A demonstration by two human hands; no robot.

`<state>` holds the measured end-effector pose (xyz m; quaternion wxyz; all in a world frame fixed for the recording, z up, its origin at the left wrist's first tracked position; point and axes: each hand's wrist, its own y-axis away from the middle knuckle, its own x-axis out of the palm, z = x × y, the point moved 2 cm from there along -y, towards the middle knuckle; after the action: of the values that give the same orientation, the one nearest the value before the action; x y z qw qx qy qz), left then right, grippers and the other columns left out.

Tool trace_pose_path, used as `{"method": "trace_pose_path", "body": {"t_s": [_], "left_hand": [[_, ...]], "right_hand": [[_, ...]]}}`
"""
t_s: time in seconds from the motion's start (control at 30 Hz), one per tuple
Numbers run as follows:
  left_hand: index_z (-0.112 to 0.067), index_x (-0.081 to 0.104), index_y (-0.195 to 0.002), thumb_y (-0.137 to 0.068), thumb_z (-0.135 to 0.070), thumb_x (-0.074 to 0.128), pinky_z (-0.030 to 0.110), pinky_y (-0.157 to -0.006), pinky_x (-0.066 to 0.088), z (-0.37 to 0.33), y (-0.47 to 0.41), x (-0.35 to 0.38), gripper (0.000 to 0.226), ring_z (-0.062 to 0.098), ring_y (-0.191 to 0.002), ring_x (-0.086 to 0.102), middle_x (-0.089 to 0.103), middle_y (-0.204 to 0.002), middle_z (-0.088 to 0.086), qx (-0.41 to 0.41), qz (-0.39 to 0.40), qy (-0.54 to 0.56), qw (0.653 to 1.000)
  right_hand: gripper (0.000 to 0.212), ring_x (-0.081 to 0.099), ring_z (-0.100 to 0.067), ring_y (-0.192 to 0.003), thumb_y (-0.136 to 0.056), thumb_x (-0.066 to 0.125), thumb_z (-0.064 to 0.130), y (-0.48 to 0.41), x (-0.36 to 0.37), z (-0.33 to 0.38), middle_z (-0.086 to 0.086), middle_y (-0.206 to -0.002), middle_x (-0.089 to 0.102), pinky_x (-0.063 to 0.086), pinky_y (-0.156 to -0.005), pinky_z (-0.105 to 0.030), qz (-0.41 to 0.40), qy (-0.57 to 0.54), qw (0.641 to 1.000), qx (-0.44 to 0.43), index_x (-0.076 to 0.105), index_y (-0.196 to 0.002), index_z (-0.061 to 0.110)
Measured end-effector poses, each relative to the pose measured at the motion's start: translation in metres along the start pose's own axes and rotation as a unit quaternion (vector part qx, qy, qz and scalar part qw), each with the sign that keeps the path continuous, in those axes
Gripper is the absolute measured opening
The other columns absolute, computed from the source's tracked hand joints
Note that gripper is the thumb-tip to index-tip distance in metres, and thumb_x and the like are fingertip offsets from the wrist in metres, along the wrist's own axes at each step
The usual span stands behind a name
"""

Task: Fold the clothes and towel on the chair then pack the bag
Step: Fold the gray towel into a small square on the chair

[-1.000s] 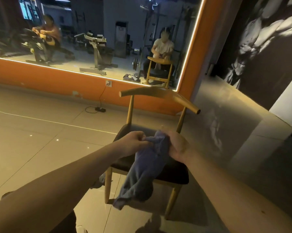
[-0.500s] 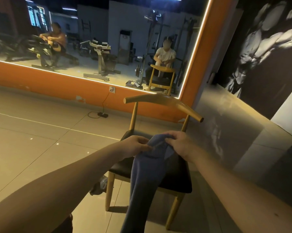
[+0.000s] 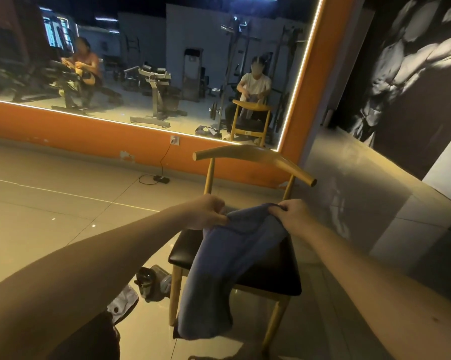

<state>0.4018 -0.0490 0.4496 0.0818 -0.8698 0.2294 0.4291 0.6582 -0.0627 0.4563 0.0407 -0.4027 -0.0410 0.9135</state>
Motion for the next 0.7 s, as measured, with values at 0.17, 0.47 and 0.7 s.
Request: {"method": "trace_pose_path", "body": {"t_s": [0.17, 0.47, 0.7], "left_hand": [[-0.023, 0.057, -0.125, -0.085, -0.039, 0.079, 0.041, -0.095, 0.054, 0.005, 0.001, -0.022, 0.048, 0.019, -0.102, 0.061, 0.061, -0.109, -0.002, -0.016, 0.013, 0.001, 1.0], [-0.024, 0.067, -0.104, -0.091, -0.038, 0.073, 0.039, -0.095, 0.053, 0.017, 0.0, -0.049, 0.019, 0.021, -0.105, 0.063, 0.067, -0.105, -0.002, -0.02, 0.094, -0.022, 0.995], [-0.024, 0.066, -0.114, -0.089, -0.033, 0.075, 0.038, -0.09, 0.056, 0.029, -0.02, -0.041, 0.027, 0.02, -0.1, 0.064, 0.065, -0.107, -0.002, 0.026, 0.053, -0.02, 0.998]], "right_hand": [[0.034, 0.066, -0.016, -0.068, -0.093, 0.071, 0.039, -0.003, -0.012, -0.012, -0.01, -0.077, 0.074, 0.049, -0.061, -0.028, 0.029, -0.063, 0.997, 0.029, 0.076, -0.084, 0.006], [0.02, 0.069, -0.023, -0.077, -0.096, 0.063, 0.011, -0.017, -0.028, -0.046, -0.017, -0.094, 0.071, 0.056, -0.063, -0.028, 0.149, -0.341, 0.923, 0.1, 0.071, -0.11, 0.0], [0.023, 0.066, -0.019, -0.069, -0.098, 0.061, 0.011, -0.024, -0.024, -0.052, -0.015, -0.09, 0.066, 0.058, -0.057, -0.025, 0.123, -0.402, 0.898, 0.128, 0.064, -0.116, -0.003]]}}
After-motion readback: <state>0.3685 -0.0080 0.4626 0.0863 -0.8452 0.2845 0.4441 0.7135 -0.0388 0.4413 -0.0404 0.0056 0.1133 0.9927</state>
